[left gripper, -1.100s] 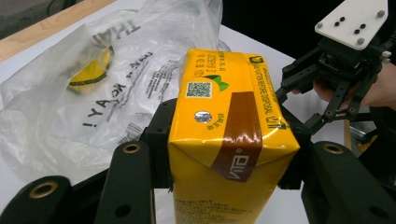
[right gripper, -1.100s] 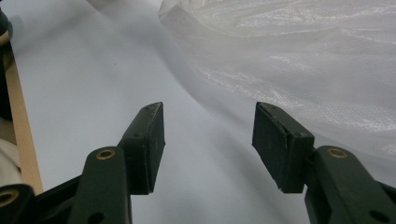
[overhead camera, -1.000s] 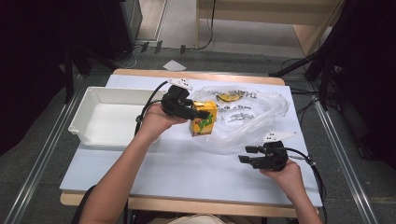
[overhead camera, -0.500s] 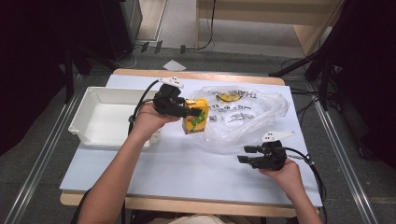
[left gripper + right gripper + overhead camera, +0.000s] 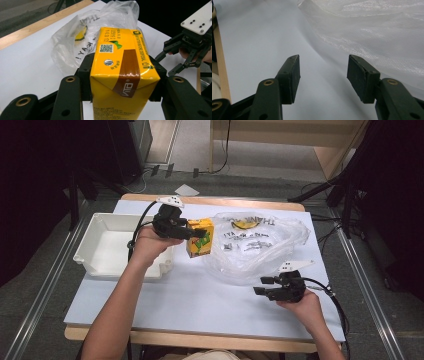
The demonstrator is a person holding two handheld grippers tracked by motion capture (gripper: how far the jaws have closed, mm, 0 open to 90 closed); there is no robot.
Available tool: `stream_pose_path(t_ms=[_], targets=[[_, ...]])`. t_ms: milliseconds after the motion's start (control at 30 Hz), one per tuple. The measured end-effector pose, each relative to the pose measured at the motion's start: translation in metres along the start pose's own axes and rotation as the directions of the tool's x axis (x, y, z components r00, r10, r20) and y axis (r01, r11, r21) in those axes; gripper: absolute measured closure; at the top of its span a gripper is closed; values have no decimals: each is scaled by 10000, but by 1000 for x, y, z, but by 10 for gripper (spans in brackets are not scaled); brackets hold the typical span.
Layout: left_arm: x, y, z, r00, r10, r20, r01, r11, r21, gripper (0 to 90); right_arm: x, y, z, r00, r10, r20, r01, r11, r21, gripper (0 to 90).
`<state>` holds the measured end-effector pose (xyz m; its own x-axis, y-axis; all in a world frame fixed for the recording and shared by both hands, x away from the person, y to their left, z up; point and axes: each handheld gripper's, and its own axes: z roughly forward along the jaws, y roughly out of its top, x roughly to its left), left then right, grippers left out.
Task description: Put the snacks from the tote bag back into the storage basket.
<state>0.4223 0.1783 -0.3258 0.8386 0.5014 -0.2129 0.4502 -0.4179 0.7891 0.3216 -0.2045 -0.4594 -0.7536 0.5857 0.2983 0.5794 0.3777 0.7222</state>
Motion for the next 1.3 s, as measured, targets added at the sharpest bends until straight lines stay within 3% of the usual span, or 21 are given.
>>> stream_pose_path(t_ms=[633, 1300], targets=[[21, -5, -40, 9967, -470, -665, 436, 9977, -518, 525, -1, 1, 2, 9999, -1, -100, 1, 10000, 11, 448], [42, -23, -69, 9813, -1079, -1591, 965, 9923, -782, 525, -2, 3, 3, 9999, -13, -148, 13, 10000, -18, 448]])
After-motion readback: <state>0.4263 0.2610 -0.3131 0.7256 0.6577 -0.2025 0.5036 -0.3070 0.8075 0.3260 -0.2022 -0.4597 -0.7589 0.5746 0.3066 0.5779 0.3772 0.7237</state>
